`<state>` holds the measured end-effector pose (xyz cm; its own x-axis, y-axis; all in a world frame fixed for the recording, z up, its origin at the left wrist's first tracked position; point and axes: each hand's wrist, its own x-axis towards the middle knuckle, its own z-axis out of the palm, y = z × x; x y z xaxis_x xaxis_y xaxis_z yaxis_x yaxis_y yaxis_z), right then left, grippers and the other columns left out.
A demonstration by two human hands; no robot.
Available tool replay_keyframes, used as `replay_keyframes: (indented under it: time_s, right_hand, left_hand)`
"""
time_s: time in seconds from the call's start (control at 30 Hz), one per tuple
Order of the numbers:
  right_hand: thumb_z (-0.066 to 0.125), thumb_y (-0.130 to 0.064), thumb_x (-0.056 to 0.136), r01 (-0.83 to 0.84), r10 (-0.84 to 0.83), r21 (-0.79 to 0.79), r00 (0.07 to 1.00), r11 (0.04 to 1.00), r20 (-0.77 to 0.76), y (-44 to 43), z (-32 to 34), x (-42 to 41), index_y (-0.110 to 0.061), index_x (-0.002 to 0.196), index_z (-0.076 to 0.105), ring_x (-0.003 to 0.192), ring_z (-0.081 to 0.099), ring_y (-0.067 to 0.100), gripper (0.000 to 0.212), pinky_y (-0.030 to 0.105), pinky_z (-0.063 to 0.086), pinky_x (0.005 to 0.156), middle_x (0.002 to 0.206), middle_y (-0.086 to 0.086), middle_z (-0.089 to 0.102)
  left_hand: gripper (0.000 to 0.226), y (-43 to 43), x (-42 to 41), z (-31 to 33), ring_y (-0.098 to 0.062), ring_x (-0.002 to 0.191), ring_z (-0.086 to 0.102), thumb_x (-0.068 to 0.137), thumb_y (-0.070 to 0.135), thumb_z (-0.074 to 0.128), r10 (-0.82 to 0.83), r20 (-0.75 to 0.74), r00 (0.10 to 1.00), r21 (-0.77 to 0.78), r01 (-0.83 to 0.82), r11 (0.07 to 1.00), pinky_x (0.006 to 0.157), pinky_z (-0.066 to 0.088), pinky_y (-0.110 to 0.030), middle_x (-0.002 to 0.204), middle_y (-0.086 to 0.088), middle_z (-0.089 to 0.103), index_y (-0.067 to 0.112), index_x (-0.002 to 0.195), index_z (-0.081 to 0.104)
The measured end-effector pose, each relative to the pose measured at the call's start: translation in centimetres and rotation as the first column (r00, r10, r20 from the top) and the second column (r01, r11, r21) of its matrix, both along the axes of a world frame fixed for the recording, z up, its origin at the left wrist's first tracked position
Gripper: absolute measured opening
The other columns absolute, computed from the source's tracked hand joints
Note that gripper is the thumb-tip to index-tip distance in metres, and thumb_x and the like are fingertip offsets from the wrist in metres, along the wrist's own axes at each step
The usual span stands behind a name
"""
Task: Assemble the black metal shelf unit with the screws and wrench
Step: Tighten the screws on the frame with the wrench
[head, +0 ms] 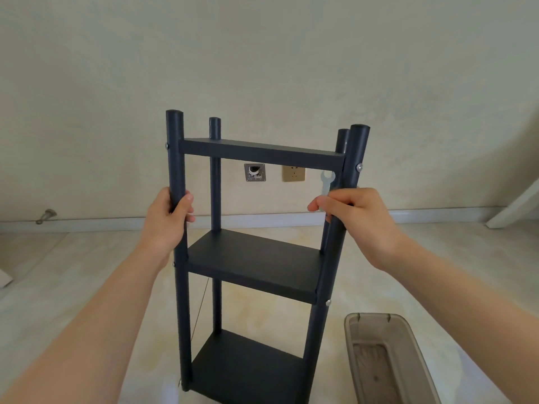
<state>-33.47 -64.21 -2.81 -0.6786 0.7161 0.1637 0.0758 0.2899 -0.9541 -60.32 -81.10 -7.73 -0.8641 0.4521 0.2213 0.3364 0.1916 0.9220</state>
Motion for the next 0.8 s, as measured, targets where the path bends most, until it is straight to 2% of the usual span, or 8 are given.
replay_keyframes:
  time_s: [0.07,0.13,0.2,0.33,0.47,0.67,0.73,0.8]
  right_hand:
    - [0.061,-0.019,0.096,-0.035,0.036,0.031,0.999,0.999,-0.025,-0.4,0.6,-0.2,-0.022,0.075,0.078,0.071,0.055,0.004,0.027,0.016,0.048,0.073,0.065,-0.006,0.057]
    - [0.062,-0.02,0.095,-0.056,0.057,0.036,0.997,0.998,-0.05,-0.6,1.1,-0.2,-0.023,0.075,0.079,0.085,0.056,0.013,0.026,0.031,0.049,0.087,0.073,0.005,0.057]
    - [0.064,-0.02,0.094,-0.061,0.063,0.035,0.996,0.998,-0.067,-0.7,1.5,-0.1,-0.024,0.074,0.08,0.092,0.055,0.016,0.026,0.038,0.048,0.092,0.074,0.006,0.061]
    - [0.066,-0.02,0.091,-0.102,0.107,0.057,0.989,0.993,-0.101,-1.3,1.9,-0.2,-0.028,0.071,0.08,0.083,0.053,0.005,0.025,0.024,0.041,0.083,0.075,-0.001,0.059]
    - [0.069,-0.018,0.088,-0.113,0.118,0.062,0.988,0.992,-0.097,-1.6,2.0,-0.4,-0.029,0.068,0.079,0.076,0.053,-0.003,0.025,0.015,0.04,0.075,0.073,-0.025,0.052]
    - [0.07,-0.016,0.088,-0.115,0.12,0.051,0.988,0.992,-0.102,-1.7,2.3,-0.2,-0.024,0.068,0.079,0.078,0.052,0.0,0.023,0.015,0.042,0.076,0.079,-0.011,0.048]
    - [0.069,-0.015,0.088,-0.135,0.142,0.077,0.986,0.988,-0.087,-1.9,2.5,-0.1,-0.023,0.07,0.079,0.075,0.051,0.0,0.022,0.011,0.042,0.073,0.077,-0.009,0.047]
    - [0.068,-0.015,0.089,-0.19,0.197,0.115,0.979,0.975,-0.051,-2.0,2.8,-0.1,-0.022,0.072,0.08,0.071,0.047,0.004,0.022,0.007,0.041,0.07,0.072,-0.002,0.045]
  left_hand:
    - [0.008,0.1,-0.1,0.2,-0.015,0.078,0.067,0.104,0.031,0.054,0.042,0.002,0.999,0.016,-0.042,0.999,0.077,0.05,-0.031,0.091,0.0,0.066,0.024,0.105,0.057]
    - [0.008,0.1,0.0,0.4,-0.014,0.079,0.069,0.104,0.031,0.054,0.058,-0.006,0.998,0.005,-0.058,0.998,0.069,0.045,-0.026,0.093,0.001,0.068,0.023,0.106,0.056]
    - [0.011,0.1,0.1,0.3,-0.013,0.08,0.07,0.104,0.03,0.054,0.065,0.005,0.998,-0.001,-0.065,0.998,0.066,0.043,-0.024,0.096,0.001,0.069,0.021,0.109,0.056]
    - [0.016,0.1,-0.1,-0.1,-0.014,0.082,0.071,0.103,0.028,0.057,0.081,0.028,0.996,-0.018,-0.08,0.997,0.067,0.048,-0.023,0.104,0.0,0.07,0.017,0.113,0.057]
    - [0.017,0.2,-0.2,-0.5,-0.023,0.087,0.072,0.101,0.024,0.06,0.081,0.063,0.995,-0.022,-0.08,0.997,0.075,0.054,-0.032,0.109,-0.006,0.07,0.014,0.114,0.058]
    - [0.021,0.4,0.3,0.0,-0.028,0.09,0.072,0.101,0.026,0.061,0.089,0.058,0.994,-0.074,-0.084,0.994,0.087,0.058,-0.046,0.113,-0.01,0.068,0.012,0.116,0.058]
    - [0.025,0.5,0.3,0.1,-0.031,0.096,0.069,0.101,0.027,0.06,0.107,0.009,0.994,-0.156,-0.104,0.982,0.09,0.056,-0.049,0.113,-0.01,0.067,0.01,0.118,0.056]
    - [0.03,0.4,0.5,0.2,-0.032,0.101,0.063,0.1,0.026,0.06,0.108,-0.069,0.992,-0.302,-0.124,0.945,0.085,0.051,-0.043,0.113,-0.011,0.063,0.008,0.123,0.051]
